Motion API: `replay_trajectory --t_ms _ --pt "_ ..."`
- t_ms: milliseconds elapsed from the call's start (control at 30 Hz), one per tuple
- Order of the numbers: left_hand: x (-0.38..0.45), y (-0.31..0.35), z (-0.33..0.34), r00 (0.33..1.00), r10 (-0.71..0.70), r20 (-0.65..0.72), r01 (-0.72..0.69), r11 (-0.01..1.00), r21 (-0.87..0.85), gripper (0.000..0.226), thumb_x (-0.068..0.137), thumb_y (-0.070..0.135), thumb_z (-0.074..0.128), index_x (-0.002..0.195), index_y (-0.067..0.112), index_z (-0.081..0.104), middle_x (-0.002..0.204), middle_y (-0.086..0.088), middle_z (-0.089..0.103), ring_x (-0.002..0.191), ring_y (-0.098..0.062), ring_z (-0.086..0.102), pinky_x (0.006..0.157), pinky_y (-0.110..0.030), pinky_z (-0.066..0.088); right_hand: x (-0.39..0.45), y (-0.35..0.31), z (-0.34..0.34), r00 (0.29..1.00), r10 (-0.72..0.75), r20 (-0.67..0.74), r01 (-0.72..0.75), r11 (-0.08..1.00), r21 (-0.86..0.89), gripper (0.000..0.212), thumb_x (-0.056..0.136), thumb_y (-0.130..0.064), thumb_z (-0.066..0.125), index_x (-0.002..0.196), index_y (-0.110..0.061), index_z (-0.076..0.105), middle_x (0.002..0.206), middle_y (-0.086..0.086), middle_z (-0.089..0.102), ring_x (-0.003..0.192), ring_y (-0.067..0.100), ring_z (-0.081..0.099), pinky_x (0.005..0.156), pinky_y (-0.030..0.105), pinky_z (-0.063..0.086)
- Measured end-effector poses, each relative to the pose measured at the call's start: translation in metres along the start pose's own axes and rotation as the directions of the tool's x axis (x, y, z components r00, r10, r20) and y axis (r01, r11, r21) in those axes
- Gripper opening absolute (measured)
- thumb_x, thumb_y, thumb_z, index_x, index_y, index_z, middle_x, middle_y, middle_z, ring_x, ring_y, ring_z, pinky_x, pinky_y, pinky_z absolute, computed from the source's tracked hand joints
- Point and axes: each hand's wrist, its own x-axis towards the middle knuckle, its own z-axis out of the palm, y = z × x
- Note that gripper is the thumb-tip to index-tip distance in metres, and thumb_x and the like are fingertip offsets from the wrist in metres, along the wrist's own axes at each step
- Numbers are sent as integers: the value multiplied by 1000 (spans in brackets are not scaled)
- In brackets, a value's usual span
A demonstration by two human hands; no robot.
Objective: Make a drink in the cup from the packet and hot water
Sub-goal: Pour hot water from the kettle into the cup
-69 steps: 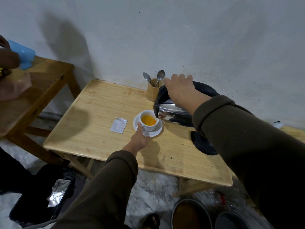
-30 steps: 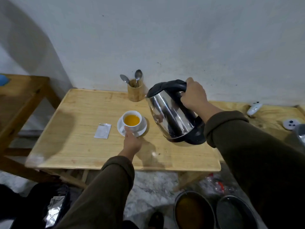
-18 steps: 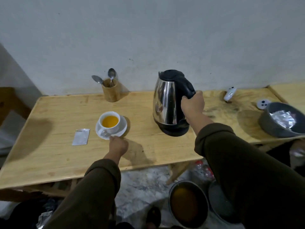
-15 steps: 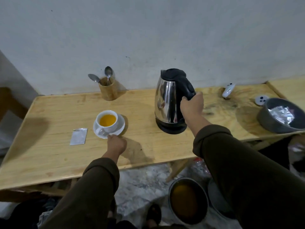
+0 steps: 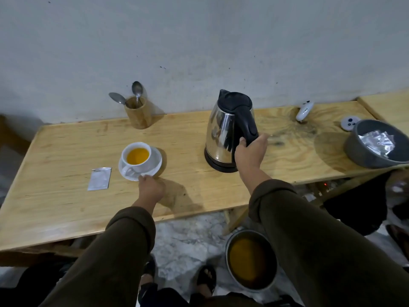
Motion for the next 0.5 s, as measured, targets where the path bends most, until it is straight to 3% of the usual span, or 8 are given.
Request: replay_trajectory --t_ms 67,167,300,433,500 --pt "1 0 1 1000 19 -10 -19 999 37 25 98 16 33 99 3 55 125 -20 58 126 -33 45 113 -34 23 -1 3 -1 1000 3 -1 -3 1000 17 27 87 -9 59 109 -10 44 116 12 52 108 30 55 95 44 50" --pt "0 -1 1 999 31 -17 -30 997 64 35 98 17 33 112 -3 58 124 -19 58 125 -33 46 115 -36 22 -6 9 -3 1000 -12 13 12 1000 7 27 87 -9 58 111 -8 43 118 12 50 107 29 55 94 36 49" --pt "-3 -5 1 999 50 -2 -49 996 76 34 97 13 33 114 -4 58 124 -19 57 125 -34 43 112 -36 25 -11 9 -5 1000 -24 6 24 1000 -10 28 89 -10 57 113 -6 43 120 12 50 106 27 54 86 25 41" --pt "-3 -10 -4 1000 20 18 -19 998 -55 36 94 14 40 123 -4 52 130 -21 51 130 -35 39 104 -40 37 -17 10 -6 1000 16 22 -14 997 -75 30 90 -15 56 116 -5 43 124 14 48 111 29 53 84 28 41" --pt "-5 -11 -8 999 13 37 -9 995 -102 37 94 15 40 125 -3 51 132 -21 50 128 -35 42 103 -42 39 -23 11 -5 997 67 32 -63 991 -121 39 91 -19 56 124 -5 41 131 15 44 118 31 49 91 34 43"
